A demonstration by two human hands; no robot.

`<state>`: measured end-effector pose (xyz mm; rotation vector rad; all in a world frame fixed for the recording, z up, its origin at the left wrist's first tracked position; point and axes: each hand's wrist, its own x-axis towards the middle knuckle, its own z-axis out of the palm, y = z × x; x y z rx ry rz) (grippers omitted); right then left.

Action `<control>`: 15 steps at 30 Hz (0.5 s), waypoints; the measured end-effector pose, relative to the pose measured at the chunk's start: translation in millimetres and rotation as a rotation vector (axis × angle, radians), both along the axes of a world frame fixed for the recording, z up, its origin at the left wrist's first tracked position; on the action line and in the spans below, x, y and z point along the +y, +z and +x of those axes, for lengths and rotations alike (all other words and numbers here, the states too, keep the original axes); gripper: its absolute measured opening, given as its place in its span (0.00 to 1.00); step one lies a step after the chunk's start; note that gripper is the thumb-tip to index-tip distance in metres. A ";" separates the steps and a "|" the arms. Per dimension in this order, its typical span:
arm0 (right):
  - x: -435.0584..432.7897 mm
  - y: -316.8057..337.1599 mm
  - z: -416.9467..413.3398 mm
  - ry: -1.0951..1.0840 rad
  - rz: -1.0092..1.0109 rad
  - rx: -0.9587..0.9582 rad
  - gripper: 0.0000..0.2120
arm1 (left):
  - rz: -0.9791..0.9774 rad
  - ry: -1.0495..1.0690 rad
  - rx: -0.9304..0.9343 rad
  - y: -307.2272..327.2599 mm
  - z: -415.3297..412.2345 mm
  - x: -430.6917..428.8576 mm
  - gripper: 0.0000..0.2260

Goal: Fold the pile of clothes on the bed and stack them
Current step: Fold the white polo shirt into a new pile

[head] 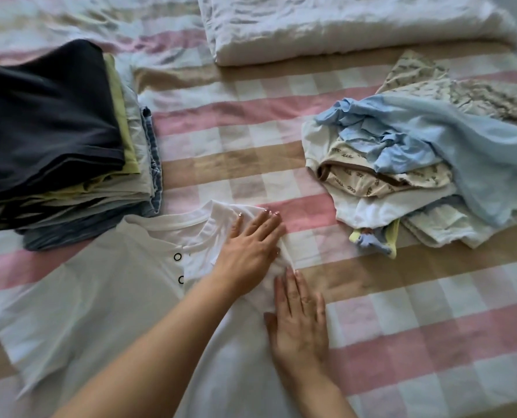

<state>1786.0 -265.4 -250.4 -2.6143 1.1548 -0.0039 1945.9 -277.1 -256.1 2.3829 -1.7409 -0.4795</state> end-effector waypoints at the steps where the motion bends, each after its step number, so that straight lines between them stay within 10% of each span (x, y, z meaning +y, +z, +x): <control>1: 2.2 -3.1 -3.1 -0.022 0.003 0.022 0.27 | 0.032 0.011 -0.033 -7.3 1.9 -1.0 0.23; 7: 14.5 1.4 -13.6 -0.028 -0.045 0.098 0.30 | 0.089 0.083 -0.028 -7.4 7.8 -11.6 0.25; 15: 41.3 44.8 75.2 0.379 0.004 -0.344 0.12 | -0.251 0.741 0.036 36.8 44.5 145.4 0.18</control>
